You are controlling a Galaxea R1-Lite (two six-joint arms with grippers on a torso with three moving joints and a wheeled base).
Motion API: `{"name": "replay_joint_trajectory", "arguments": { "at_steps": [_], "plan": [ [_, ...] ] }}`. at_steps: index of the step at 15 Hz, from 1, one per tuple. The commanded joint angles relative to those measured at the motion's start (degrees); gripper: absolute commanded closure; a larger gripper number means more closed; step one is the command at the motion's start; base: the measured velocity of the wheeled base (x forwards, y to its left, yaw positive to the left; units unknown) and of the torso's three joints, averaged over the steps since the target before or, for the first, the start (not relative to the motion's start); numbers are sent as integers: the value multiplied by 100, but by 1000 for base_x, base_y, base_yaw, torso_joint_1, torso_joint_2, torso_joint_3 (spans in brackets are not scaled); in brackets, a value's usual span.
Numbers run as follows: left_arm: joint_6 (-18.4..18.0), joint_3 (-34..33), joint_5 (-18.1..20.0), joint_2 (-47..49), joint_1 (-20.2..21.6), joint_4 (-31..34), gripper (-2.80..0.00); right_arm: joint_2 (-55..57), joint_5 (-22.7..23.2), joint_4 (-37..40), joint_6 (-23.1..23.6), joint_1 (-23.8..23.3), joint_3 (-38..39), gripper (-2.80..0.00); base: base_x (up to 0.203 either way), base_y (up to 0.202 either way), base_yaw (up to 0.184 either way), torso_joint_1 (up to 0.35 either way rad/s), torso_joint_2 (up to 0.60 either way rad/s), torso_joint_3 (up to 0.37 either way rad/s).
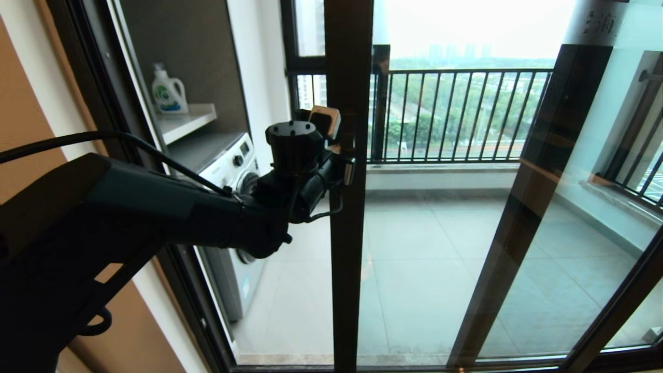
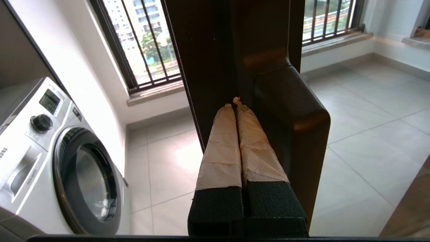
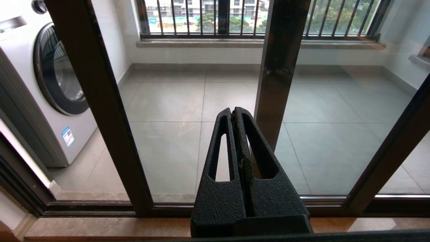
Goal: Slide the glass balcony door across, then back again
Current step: Open the slid door
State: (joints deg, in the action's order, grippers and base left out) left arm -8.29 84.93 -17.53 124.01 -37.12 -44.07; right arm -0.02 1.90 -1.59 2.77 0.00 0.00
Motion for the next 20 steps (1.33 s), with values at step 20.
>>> {"name": "replay_joint_trajectory", "arguments": {
  "at_steps": [20],
  "plan": [
    [287, -4471, -129, -6044, 682, 1127, 0, -4, 3, -8, 4, 0, 70, 0, 0, 0, 0, 0, 0, 0]
  ]
}}
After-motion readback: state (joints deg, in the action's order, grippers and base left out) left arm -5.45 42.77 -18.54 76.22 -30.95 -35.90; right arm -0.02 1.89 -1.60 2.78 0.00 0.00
